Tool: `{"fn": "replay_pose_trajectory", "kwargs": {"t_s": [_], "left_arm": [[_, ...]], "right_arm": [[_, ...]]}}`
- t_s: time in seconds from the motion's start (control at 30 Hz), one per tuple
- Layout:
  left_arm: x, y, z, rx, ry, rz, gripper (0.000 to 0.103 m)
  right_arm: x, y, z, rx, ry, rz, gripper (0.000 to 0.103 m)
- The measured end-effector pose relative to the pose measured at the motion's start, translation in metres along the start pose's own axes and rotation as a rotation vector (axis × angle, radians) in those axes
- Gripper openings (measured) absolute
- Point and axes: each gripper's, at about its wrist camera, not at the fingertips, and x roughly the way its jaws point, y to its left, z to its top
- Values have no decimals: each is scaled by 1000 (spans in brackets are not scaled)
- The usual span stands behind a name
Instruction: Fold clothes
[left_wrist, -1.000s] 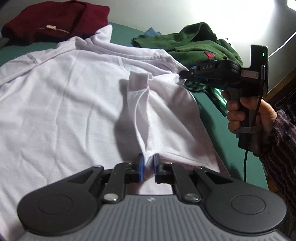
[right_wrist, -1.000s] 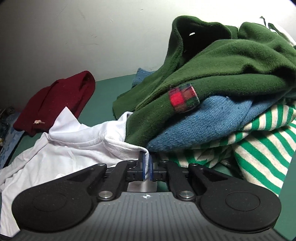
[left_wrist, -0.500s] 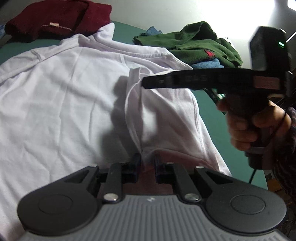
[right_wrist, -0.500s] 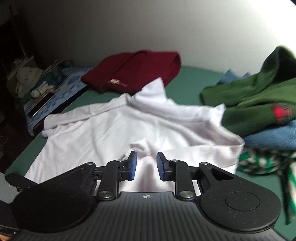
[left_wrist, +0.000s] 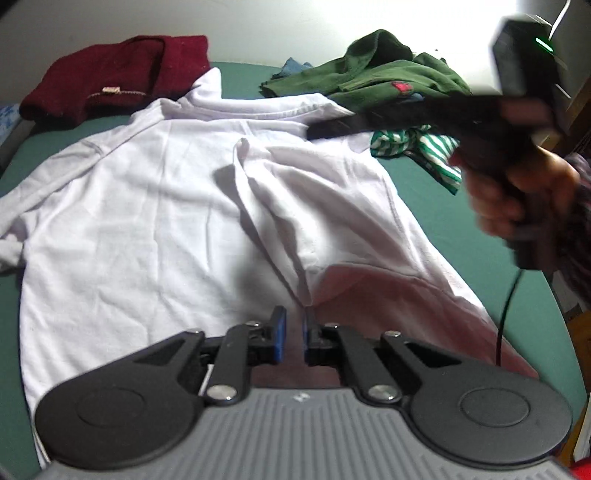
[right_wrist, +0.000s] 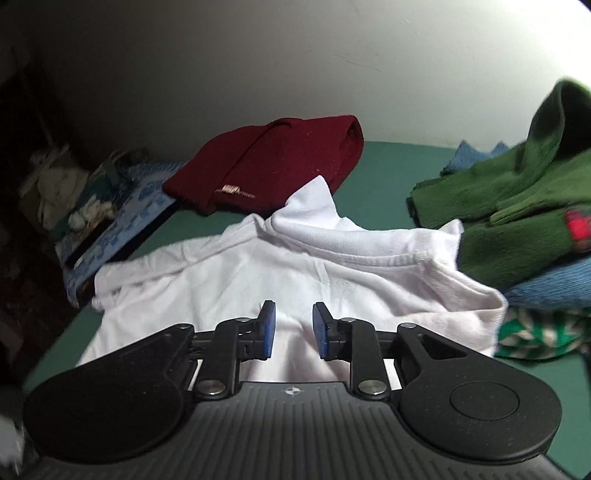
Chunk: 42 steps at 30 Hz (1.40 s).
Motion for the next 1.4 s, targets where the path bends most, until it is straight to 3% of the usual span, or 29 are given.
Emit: {"fn": "replay_pose_trajectory", "kwargs": {"t_s": [0.1, 0.23, 0.33, 0.4, 0.43, 0.5, 0.6, 0.67, 0.77, 0.83, 0.87, 0.93, 0.97, 1.07, 1.23, 1.33, 1.37, 1.4], "left_arm": [[7, -8, 3, 61, 9, 8, 13], [24, -28, 7, 153, 35, 7, 29], [39, -35, 9, 187, 36, 35, 24], [39, -36, 9, 188, 24, 50, 11], [38, -34, 8, 189, 21, 55, 2], [31, -33, 8, 190, 7, 49, 0], [13, -37, 5, 223, -34, 42, 0], [15, -37, -1, 233, -4, 45, 0], [22, -44, -15, 277, 51, 59, 0], [23, -55, -22, 338, 46, 94, 0], [21, -56, -23, 346, 49, 96, 0], [19, -58, -22, 356, 57, 97, 1], [15, -57, -21, 358, 51, 95, 5], [6, -43, -4, 327, 14, 104, 19], [18, 5, 42, 242, -34, 136, 20], [46, 42, 68, 199, 6, 133, 17], [53, 47, 73, 213, 16, 137, 11], [59, 52, 78, 229, 26, 139, 11]], "right_arm": [[-44, 2, -27, -119, 44, 10, 29], [-71, 18, -70, -200, 121, -14, 31], [-66, 32, -94, -261, 144, -43, 32], [-58, 37, -104, -282, 132, -106, 31], [-53, 37, -108, -286, 135, -132, 27], [-48, 35, -113, -283, 128, -181, 5], [-67, 34, -109, -263, 67, -149, 5], [-81, 35, -108, -270, 36, -122, 5], [-73, 38, -116, -331, 95, -115, 6], [-70, 40, -120, -365, 119, -112, 6], [-69, 41, -121, -383, 132, -110, 8], [-73, 43, -120, -391, 129, -96, 21], [-77, 44, -117, -386, 117, -85, 22], [-81, 52, -112, -379, 80, -57, 26], [-65, 78, -111, -396, 18, -29, 29], [-46, 95, -117, -446, 9, -54, 29], [-39, 96, -118, -449, 10, -78, 29], [-33, 98, -119, -451, 12, -103, 29]]}}
